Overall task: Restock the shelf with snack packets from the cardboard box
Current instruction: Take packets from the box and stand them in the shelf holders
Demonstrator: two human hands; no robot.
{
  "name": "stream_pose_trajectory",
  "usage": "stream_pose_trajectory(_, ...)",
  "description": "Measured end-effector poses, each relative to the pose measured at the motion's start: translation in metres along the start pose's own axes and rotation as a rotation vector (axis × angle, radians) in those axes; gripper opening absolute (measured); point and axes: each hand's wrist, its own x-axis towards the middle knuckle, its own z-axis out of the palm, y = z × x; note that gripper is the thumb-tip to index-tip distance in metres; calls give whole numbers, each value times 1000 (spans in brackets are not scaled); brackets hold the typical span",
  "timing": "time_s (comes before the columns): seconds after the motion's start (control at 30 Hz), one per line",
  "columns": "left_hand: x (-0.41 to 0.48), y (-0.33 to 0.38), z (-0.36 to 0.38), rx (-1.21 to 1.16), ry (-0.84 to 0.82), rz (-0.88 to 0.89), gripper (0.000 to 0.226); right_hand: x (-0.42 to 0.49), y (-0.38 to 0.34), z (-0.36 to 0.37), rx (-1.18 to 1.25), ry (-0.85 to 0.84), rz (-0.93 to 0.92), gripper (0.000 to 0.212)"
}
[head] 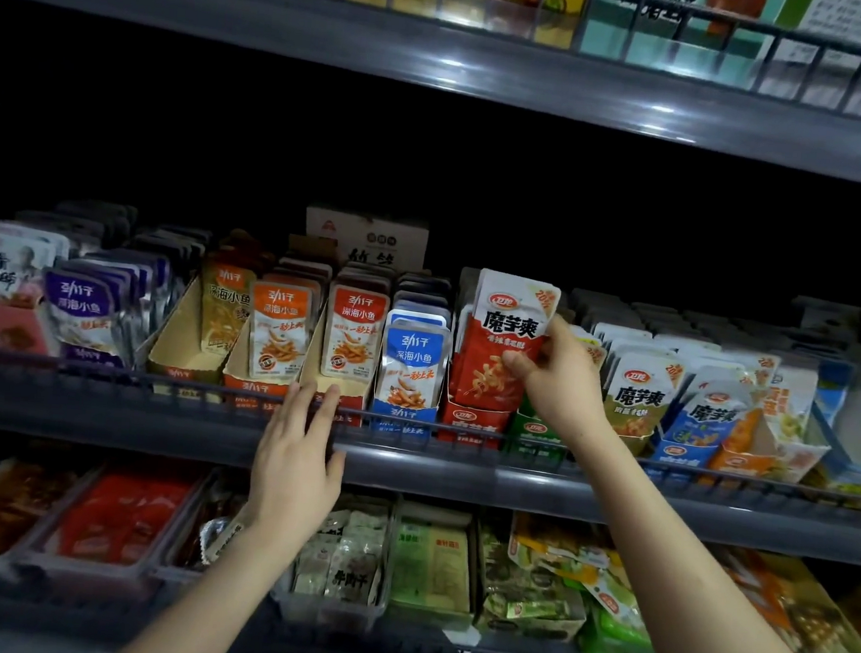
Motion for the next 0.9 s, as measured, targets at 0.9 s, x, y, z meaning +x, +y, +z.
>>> stream_pose_trajectory(0.9,-1,-2,-1,2,18,25,72,-11,-3,11,315,-91,159,31)
